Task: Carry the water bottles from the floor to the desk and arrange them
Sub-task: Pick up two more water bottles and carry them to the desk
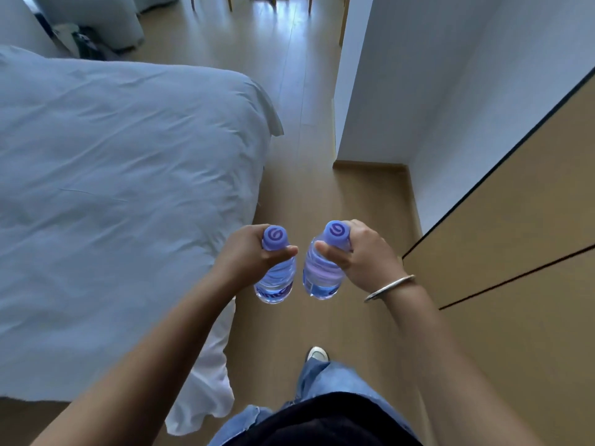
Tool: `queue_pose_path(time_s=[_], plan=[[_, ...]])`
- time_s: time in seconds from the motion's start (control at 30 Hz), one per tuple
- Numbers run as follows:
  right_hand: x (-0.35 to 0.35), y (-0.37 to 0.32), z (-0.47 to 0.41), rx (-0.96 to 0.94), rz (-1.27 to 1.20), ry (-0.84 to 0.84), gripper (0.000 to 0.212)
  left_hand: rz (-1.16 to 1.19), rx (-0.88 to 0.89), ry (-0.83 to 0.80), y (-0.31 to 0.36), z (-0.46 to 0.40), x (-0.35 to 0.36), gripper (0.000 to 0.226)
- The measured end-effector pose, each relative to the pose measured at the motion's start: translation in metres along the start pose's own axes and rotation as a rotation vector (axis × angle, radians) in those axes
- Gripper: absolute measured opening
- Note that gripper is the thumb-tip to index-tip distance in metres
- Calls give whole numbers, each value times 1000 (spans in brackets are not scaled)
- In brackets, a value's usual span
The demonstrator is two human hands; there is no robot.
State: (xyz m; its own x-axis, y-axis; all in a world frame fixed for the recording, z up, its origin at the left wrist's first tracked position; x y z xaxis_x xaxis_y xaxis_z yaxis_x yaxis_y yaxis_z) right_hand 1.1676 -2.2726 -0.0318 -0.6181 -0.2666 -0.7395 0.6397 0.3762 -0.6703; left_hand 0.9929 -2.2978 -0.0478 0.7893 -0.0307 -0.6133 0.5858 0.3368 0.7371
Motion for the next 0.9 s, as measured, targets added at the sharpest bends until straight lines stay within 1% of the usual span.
queue_pose_path(time_s=[0.07, 0.17, 0.37, 0.57, 0.73, 0.9], plan=[[-11, 14, -30, -22, 23, -44, 32, 22, -11, 21, 13, -27, -1, 32], [-24, 32, -76, -42, 41, -58, 33, 47, -29, 72, 30, -68, -3, 30], [-38, 58, -162, -34, 42, -3, 39, 119, -62, 147, 50, -147, -20, 29], [-41, 72, -261, -44, 54, 0, 37, 75, -34, 125, 65, -248, -47, 29], [-42, 79, -354, -11, 58, 4, 35, 53, -28, 106, 75, -342, -85, 29], [-50, 83, -438, 9, 37, 48, 33, 4, 16, 78, 89, -426, -116, 29]])
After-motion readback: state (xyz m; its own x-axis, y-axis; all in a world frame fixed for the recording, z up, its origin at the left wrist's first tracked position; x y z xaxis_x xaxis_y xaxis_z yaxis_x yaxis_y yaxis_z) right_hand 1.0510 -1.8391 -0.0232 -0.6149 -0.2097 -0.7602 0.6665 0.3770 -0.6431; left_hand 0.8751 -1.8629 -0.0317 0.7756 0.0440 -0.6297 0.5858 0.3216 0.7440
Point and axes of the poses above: each hand's wrist, its own z-axis away from the middle knuckle, its own x-axis out of the palm, y = z × x, the point moved 8 cm from there along -z, towards the middle knuckle, and after that the axes turned 12 degrees about -x, right-handed, at the moved point
